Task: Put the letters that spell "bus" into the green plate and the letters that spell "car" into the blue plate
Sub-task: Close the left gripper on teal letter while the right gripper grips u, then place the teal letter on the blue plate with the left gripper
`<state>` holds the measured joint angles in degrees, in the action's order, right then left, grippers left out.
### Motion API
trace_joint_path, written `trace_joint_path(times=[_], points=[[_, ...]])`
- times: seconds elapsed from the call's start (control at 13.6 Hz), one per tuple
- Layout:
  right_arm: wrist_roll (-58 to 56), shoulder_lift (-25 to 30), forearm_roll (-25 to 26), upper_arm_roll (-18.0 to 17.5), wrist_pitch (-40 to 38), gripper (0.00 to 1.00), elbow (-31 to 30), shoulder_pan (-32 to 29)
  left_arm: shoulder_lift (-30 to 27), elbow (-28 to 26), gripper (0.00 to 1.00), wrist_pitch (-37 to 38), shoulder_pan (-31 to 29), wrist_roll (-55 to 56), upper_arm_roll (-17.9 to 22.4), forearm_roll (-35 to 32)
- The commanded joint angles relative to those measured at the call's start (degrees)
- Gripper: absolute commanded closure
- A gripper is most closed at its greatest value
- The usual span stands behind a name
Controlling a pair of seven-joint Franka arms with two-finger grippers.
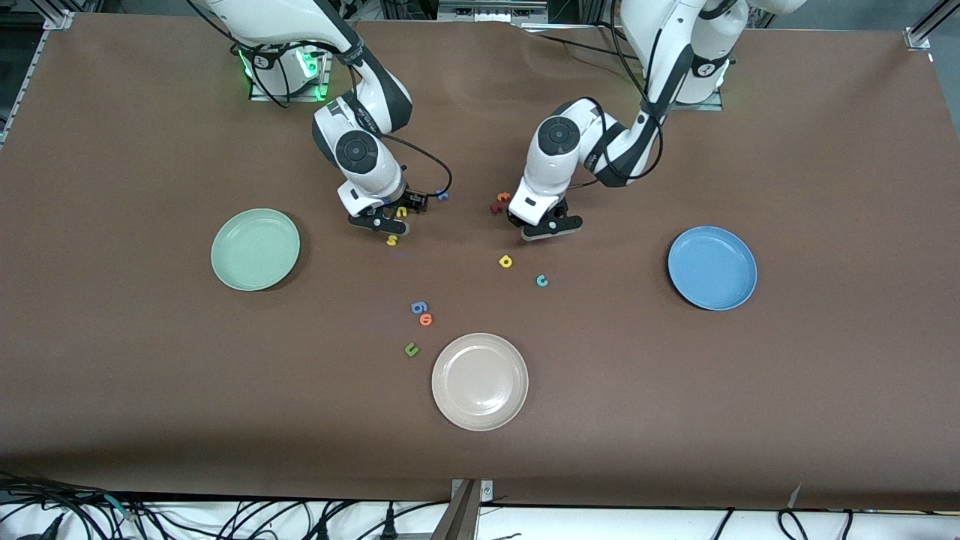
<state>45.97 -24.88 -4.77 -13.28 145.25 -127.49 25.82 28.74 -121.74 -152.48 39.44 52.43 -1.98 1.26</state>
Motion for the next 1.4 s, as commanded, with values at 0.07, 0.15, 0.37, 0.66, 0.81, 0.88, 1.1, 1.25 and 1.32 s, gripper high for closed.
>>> trace_joint_path(times=[0.07,0.15,0.37,0.66,0.81,0.88,1.1,1.25,1.32], points=[[0.1,-0.2,0.0,0.0,1.4,0.40,-0.7,0.6,-4.9,0.5,1.00,8.8,-8.5,-16.0,0.0,-1.3],[0.1,-0.1,0.0,0.0,1.5,0.40,-0.7,0.6,-6.4,0.1,1.00,11.9,-10.6,-20.0,0.0,-1.3],[-0.1,0.0,0.1,0.2,1.4,0.45,-0.7,0.6,-8.5,-1.7,1.00,14.4,-18.2,-33.1,0.0,-1.3],[-1.6,0.4,2.1,0.3,1.4,0.46,-0.7,0.5,-13.0,-6.1,1.00,14.4,-28.6,-48.3,0.0,-1.3],[-1.7,0.4,4.8,0.7,1.5,0.46,-0.7,0.5,-13.1,-6.8,1.00,14.4,-32.2,-52.8,0.0,-1.3],[-1.7,0.4,5.3,0.8,1.5,0.46,-0.7,0.5,-13.0,-7.0,1.00,14.3,-33.6,-54.7,0.0,-1.3],[-1.7,0.4,7.1,0.8,1.6,0.46,-0.7,0.5,-12.5,-6.3,0.59,14.0,-35.7,-58.5,0.2,-2.0],[-1.6,0.3,7.1,0.8,2.0,0.51,-0.7,0.5,-11.1,-5.1,0.00,14.0,-36.4,-58.8,0.2,-2.3],[-1.4,0.3,7.1,0.8,2.0,0.56,-0.7,0.5,-11.0,-4.7,0.00,14.0,-36.4,-58.8,0.1,-2.2]])
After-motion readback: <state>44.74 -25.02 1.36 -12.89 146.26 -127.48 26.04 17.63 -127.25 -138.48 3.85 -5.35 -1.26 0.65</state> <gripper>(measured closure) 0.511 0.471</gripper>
